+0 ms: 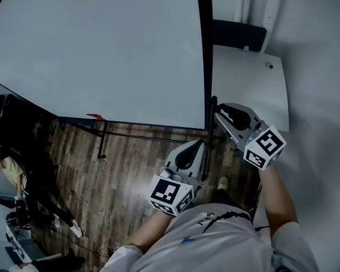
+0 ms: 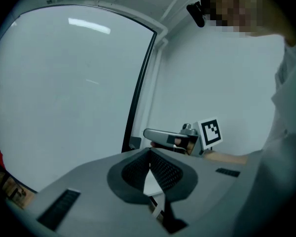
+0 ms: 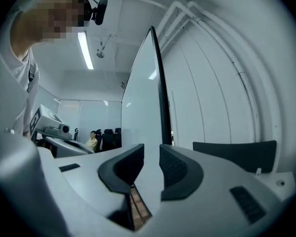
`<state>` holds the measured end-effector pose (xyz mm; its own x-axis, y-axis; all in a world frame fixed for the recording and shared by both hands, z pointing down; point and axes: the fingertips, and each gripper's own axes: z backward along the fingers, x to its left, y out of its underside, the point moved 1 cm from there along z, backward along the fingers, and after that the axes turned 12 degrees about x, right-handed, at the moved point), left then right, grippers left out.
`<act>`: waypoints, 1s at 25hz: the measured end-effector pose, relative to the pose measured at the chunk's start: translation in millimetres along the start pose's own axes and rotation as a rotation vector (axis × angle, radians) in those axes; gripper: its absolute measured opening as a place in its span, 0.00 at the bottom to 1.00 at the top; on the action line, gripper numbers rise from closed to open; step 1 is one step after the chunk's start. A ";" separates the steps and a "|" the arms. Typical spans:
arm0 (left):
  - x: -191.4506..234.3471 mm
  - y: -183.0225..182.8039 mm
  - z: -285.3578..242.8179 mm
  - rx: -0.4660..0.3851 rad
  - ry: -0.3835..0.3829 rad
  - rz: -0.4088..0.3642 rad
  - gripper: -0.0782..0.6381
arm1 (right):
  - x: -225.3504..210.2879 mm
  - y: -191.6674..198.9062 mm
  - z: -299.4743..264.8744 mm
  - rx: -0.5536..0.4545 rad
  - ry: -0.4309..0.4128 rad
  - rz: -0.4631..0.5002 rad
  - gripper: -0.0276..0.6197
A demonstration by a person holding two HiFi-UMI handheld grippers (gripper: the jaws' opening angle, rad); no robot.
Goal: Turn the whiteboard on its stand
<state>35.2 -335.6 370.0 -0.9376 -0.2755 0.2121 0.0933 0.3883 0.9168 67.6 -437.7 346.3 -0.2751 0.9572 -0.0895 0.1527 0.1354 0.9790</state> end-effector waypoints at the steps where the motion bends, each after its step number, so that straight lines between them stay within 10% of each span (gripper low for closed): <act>1: -4.5 -5.0 -0.5 0.000 -0.016 0.004 0.13 | -5.8 -11.3 0.0 -0.005 -0.010 0.010 0.18; 13: -31.7 -16.9 -10.6 -0.024 -0.203 0.017 0.12 | -13.2 -30.1 -15.7 -0.002 -0.228 0.083 0.26; 25: -23.1 -20.2 -14.4 -0.012 -0.230 0.050 0.12 | -15.7 -36.1 -28.4 0.028 -0.320 0.138 0.15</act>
<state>59.9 -349.7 351.5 -0.9832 -0.0484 0.1761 0.1442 0.3858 0.9113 39.5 -464.8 317.5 0.0611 0.9980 -0.0140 0.1952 0.0019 0.9808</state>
